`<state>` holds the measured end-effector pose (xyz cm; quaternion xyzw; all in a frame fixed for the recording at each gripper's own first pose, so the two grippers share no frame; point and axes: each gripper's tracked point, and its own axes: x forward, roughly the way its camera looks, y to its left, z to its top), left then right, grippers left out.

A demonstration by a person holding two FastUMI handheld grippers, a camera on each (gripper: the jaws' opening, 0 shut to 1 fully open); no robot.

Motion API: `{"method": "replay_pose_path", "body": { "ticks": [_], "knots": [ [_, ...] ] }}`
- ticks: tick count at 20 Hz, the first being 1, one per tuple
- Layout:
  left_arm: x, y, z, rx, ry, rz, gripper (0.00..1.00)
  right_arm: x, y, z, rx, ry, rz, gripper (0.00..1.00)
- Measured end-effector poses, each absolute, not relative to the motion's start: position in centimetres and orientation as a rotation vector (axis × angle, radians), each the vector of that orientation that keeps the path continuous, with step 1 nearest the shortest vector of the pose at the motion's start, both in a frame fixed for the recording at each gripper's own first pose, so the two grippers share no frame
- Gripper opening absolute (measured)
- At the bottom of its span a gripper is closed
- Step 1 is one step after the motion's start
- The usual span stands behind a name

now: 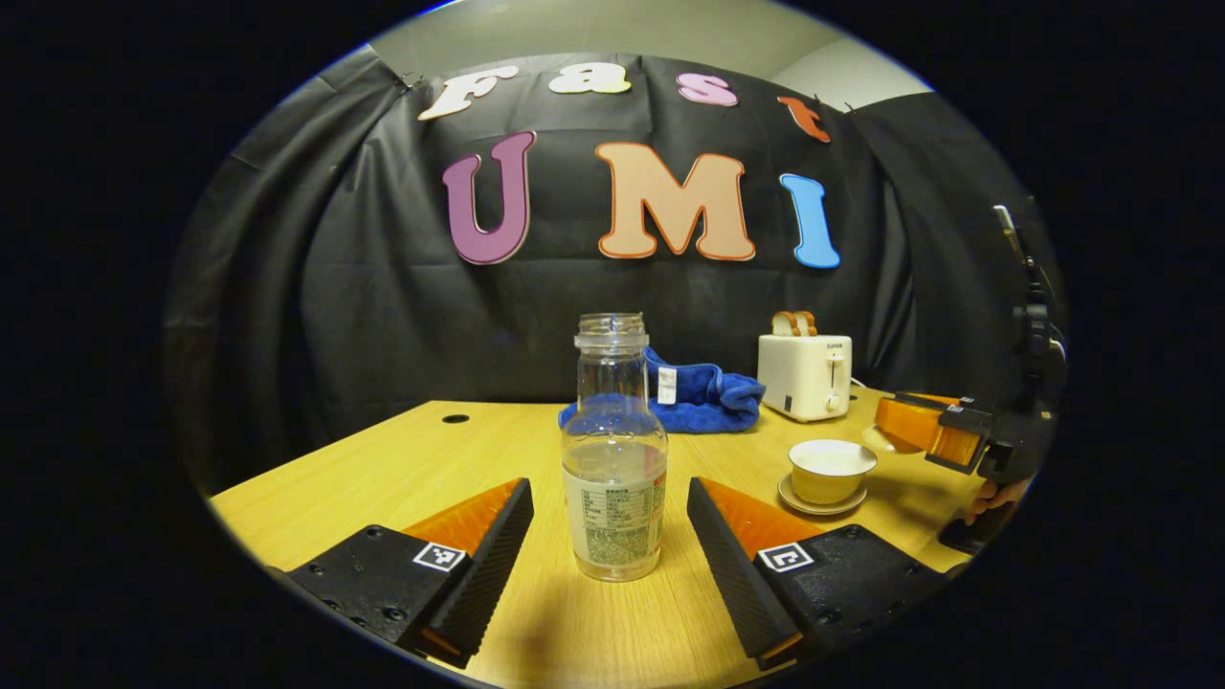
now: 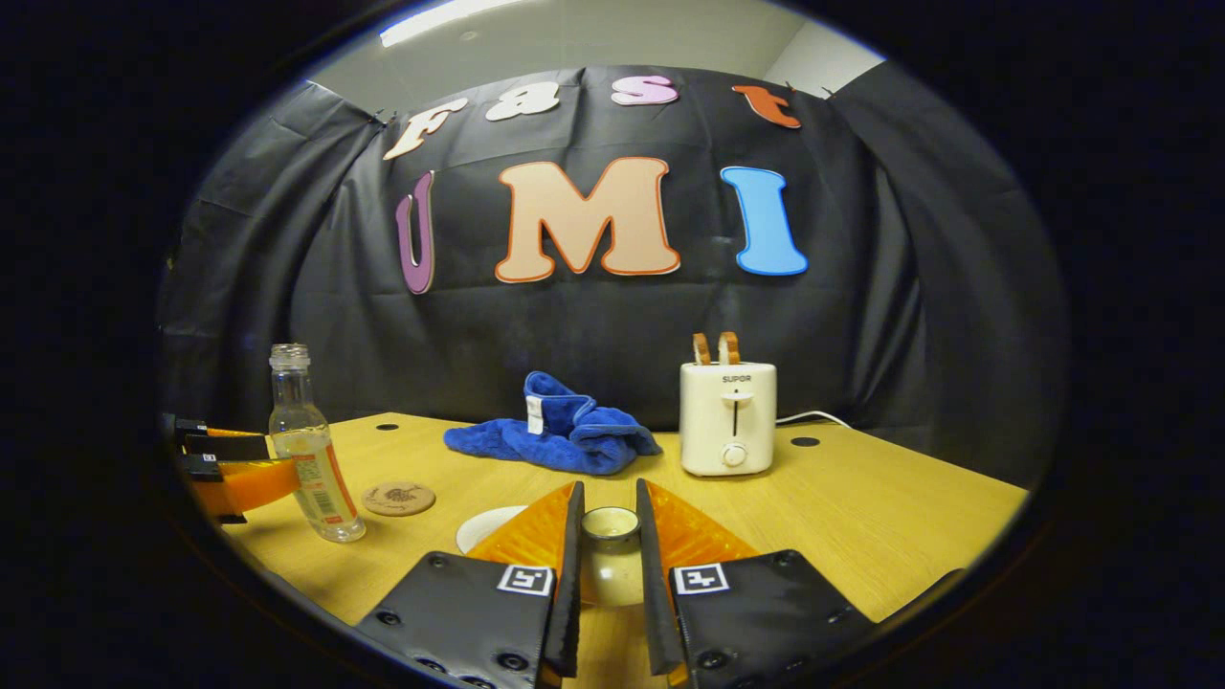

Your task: Open the teacup lid with one hand, grasp the water bottle and pour water into the teacup with the other hand; after pouring, place the water bottle on the coaster and then close the teacup lid.

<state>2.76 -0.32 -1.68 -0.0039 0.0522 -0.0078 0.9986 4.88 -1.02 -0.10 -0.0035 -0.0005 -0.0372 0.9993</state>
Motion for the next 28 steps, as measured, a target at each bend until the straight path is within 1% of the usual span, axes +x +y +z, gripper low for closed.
{"method": "replay_pose_path", "body": {
  "ticks": [5,9,11,12,15,16,21,24,28],
  "knots": [
    [4.7,-0.6,-2.7,-0.033,0.176,-0.051,0.95,4.0,-2.3,0.0,-0.008,-0.001,-0.104,0.31],
    [6.0,-0.6,-3.3,-0.029,0.219,-0.053,0.95,3.7,-2.6,0.0,-0.009,-0.002,-0.1,0.31],
    [6.4,-0.5,-3.6,-0.034,0.236,-0.05,0.93,3.5,-2.7,0.1,-0.008,-0.002,-0.087,0.31],
    [6.5,-0.6,-3.6,-0.038,0.239,-0.051,0.88,3.3,-2.6,0.1,-0.008,-0.002,-0.079,0.31],
    [7.1,-0.3,-3.8,-0.046,0.247,-0.042,0.81,2.9,-3.2,0.1,-0.008,-0.003,-0.075,0.31],
    [7.0,-0.4,-3.7,-0.043,0.247,-0.043,0.76,2.7,-3.5,0.2,-0.009,-0.003,-0.077,0.31],
    [6.9,-0.4,-3.9,-0.009,0.255,-0.023,0.72,2.2,-3.9,0.2,-0.009,-0.006,-0.077,0.31],
    [7.5,-1.3,-3.7,0.099,0.248,-0.064,0.7,2.2,-4.1,0.3,-0.009,-0.006,-0.081,0.31],
    [8.6,-0.4,-3.7,0.395,0.288,-0.064,0.67,2.2,-4.0,0.2,-0.009,-0.003,-0.08,0.31]
  ]
}}
